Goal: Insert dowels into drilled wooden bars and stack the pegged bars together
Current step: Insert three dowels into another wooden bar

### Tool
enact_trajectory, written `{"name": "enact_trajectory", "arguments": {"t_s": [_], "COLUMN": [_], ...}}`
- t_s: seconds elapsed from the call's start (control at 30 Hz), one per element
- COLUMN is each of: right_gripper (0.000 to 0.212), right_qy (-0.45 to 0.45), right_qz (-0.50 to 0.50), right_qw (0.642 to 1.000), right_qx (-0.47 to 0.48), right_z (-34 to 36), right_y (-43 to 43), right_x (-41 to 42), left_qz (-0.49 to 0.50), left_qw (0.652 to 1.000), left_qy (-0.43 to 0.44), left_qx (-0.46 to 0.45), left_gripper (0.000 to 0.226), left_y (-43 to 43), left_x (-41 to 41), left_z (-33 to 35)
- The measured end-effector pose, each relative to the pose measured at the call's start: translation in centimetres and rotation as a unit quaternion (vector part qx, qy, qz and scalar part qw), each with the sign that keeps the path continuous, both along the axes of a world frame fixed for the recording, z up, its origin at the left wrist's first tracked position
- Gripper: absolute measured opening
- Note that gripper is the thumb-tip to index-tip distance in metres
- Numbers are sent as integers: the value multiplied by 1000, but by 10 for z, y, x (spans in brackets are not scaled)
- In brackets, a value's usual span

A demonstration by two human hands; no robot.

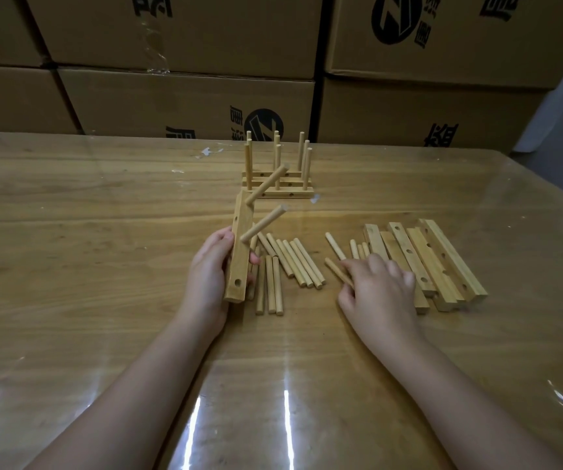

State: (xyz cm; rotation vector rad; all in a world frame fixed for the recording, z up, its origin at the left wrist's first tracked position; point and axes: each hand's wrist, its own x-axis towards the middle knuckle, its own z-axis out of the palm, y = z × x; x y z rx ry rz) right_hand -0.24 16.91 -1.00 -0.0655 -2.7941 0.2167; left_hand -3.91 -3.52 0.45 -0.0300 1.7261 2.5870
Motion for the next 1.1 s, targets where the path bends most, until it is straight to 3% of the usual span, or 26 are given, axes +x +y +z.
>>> {"name": "enact_trajectory", "arguments": {"t_s": [0.3,0.47,0.6,0.7,0.87,1.1], "right_gripper": [32,16,9,19,31,29], "right_qy": [43,-13,-33,-22,16,17], "right_qz": [58,153,188,222,291,299], "right_qw": [986,942,937,933,920,930], "right_qx": [-152,-297,-293,-282,-261,-214], "right_z": [9,11,8,6,12,8], "right_y": [-6,-9,-15,-18,-25,-28], "right_x": [5,9,11,15,21,21], "left_qz": [20,3,1,-6,-16,-41], "left_qw": [999,1000,999,997,999,999], "left_qy": [0,6,4,2,13,25], "left_qx": [34,25,50,73,43,0], "left_gripper": [21,26,27,26,26,24], "left_y": [1,1,2,4,8,12], "left_x": [0,2,1,0,3,7], "left_z": [2,4,5,5,-1,-3]}}
